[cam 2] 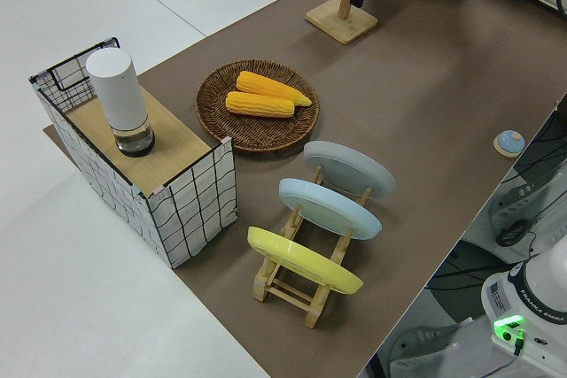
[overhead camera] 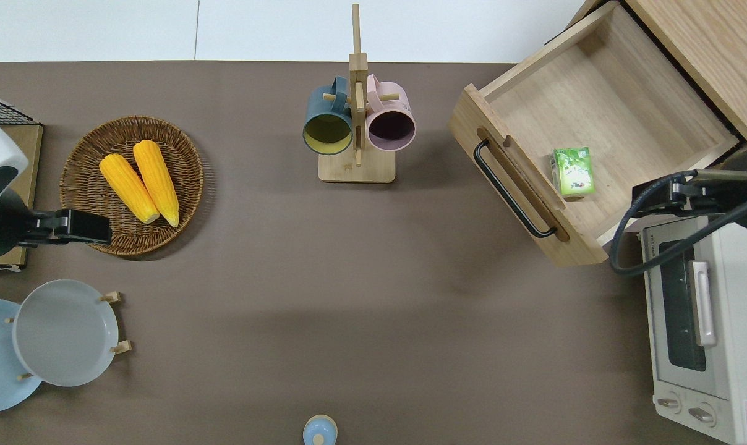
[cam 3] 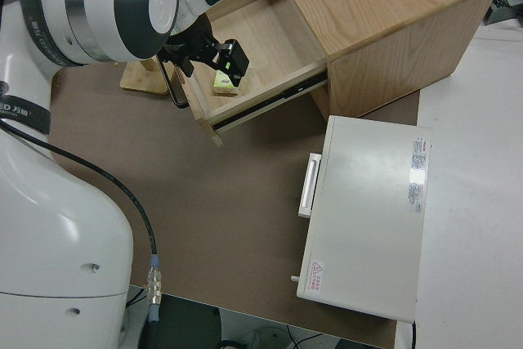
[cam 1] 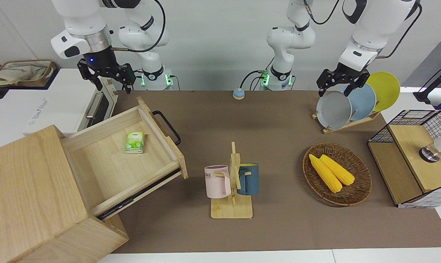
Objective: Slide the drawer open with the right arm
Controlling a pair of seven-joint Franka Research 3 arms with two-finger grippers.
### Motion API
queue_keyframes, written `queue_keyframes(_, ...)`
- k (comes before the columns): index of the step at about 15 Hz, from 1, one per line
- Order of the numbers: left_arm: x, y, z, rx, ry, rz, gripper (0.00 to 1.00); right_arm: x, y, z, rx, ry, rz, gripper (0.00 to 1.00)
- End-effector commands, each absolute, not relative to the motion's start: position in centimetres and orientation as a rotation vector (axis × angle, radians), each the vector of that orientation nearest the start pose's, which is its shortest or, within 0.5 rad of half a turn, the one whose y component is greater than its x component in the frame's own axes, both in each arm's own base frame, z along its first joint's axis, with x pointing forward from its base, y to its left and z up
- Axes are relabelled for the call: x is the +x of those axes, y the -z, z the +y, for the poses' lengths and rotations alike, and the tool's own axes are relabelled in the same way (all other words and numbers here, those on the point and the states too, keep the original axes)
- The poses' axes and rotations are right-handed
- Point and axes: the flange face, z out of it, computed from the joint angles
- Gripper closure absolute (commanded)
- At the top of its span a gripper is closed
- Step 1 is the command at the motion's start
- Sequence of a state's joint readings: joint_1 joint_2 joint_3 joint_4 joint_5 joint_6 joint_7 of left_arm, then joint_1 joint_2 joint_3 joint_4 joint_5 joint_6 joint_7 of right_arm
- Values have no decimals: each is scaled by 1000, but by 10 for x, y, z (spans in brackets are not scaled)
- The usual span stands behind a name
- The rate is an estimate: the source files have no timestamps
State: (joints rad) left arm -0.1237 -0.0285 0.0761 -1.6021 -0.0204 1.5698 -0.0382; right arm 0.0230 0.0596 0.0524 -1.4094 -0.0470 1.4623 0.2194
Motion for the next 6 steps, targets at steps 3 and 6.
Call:
queue_keyframes(3,541,-630,-26,-3152,-13,17,2,570,-665,38,-3165,21,256,15)
queue_keyframes(6,541,-630,-26,-3152,-13,17,2,572,-667,38,-3162,27,254,15)
